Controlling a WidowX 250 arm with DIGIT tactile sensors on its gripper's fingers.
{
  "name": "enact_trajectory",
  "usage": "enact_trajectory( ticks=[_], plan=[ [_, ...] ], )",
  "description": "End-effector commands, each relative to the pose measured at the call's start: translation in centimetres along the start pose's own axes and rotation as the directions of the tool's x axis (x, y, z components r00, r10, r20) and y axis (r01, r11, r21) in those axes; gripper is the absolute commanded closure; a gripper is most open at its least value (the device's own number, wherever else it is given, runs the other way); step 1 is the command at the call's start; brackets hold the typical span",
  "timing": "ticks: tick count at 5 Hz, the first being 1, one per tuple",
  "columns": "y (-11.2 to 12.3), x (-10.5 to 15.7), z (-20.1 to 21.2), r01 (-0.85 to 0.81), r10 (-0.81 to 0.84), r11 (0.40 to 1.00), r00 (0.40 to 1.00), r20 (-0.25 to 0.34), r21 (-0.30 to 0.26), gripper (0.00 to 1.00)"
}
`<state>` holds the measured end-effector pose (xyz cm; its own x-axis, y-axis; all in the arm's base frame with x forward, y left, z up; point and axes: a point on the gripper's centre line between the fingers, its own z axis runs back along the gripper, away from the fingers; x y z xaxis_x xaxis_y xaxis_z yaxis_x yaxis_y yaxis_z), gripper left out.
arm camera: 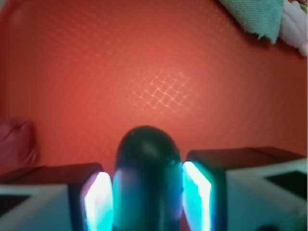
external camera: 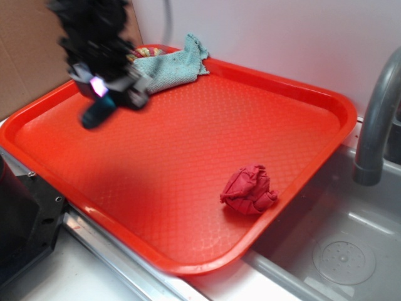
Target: Grab the plastic pickle.
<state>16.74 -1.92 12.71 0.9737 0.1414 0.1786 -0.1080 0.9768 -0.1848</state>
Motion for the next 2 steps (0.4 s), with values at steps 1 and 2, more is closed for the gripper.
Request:
enact_trajectory(
  ticks=[1,2],
  plan=[
    [0.82,3.92,10.63,0.050,-0.054,0.997,0.996,0.069,0.053,1.00],
    [0.07,4.44,11.20,0.046,-0.049,0.996,0.998,0.039,0.082,1.00]
  ],
)
